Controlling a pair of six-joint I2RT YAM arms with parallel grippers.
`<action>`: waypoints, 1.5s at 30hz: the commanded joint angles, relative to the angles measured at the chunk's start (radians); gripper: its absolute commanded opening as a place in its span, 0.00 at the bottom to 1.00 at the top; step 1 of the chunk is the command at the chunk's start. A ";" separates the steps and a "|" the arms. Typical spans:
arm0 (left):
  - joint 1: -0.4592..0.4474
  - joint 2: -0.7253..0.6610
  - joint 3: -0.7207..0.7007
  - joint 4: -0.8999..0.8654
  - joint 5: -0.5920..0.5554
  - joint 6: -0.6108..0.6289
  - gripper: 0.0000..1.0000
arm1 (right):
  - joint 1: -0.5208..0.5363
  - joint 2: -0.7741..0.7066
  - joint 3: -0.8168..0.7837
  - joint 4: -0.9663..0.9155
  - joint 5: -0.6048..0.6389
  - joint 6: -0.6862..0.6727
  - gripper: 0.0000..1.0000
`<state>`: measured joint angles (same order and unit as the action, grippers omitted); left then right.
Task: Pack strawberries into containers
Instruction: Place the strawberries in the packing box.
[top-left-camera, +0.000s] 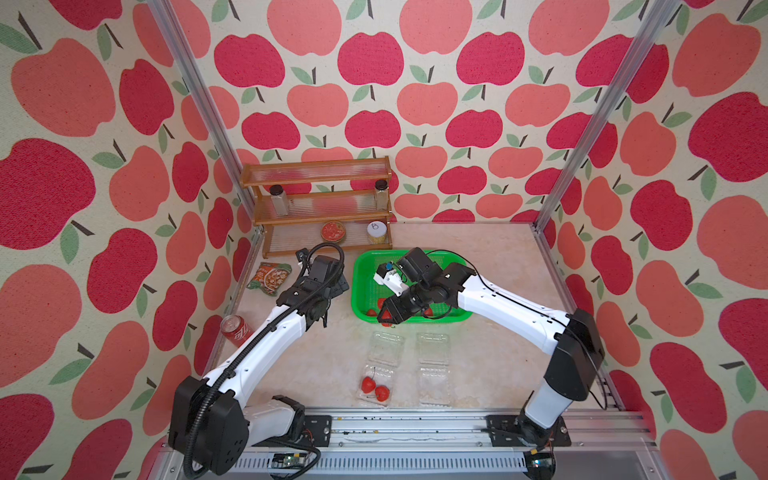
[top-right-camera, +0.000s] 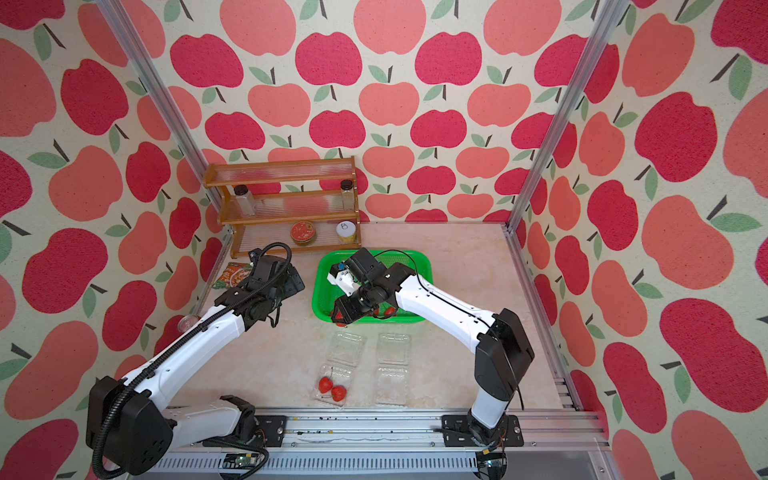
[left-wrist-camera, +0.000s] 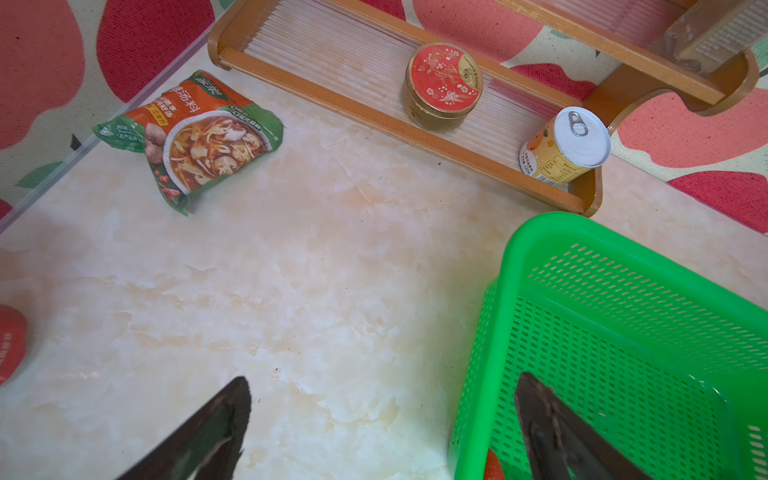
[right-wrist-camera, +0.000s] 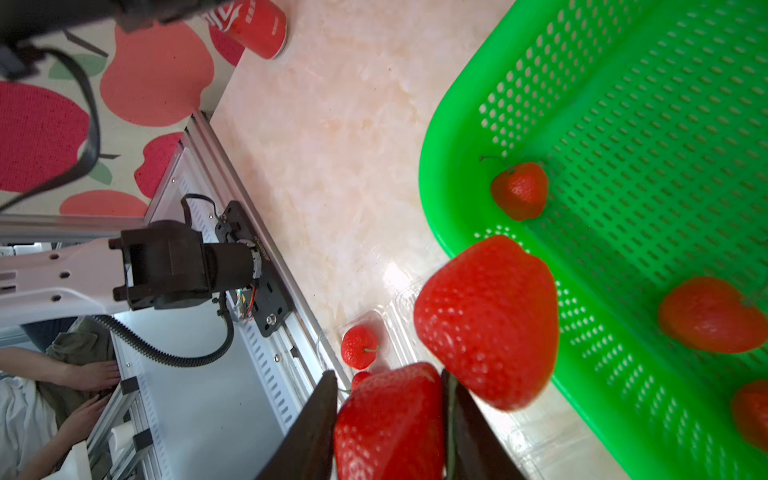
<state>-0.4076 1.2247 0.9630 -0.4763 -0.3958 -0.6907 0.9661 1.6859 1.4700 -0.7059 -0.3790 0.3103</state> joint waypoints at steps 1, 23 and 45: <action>-0.011 -0.027 -0.018 -0.042 -0.037 -0.018 0.97 | 0.063 -0.069 -0.073 -0.068 0.020 -0.005 0.37; -0.036 -0.077 -0.045 -0.072 -0.075 -0.047 0.99 | 0.264 0.080 -0.201 -0.018 -0.088 0.058 0.38; -0.039 -0.095 -0.049 -0.092 -0.069 -0.047 0.99 | 0.201 0.112 -0.149 -0.058 0.003 0.053 0.65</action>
<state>-0.4400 1.1511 0.9222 -0.5354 -0.4484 -0.7212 1.1828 1.8656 1.3384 -0.7280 -0.4168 0.3500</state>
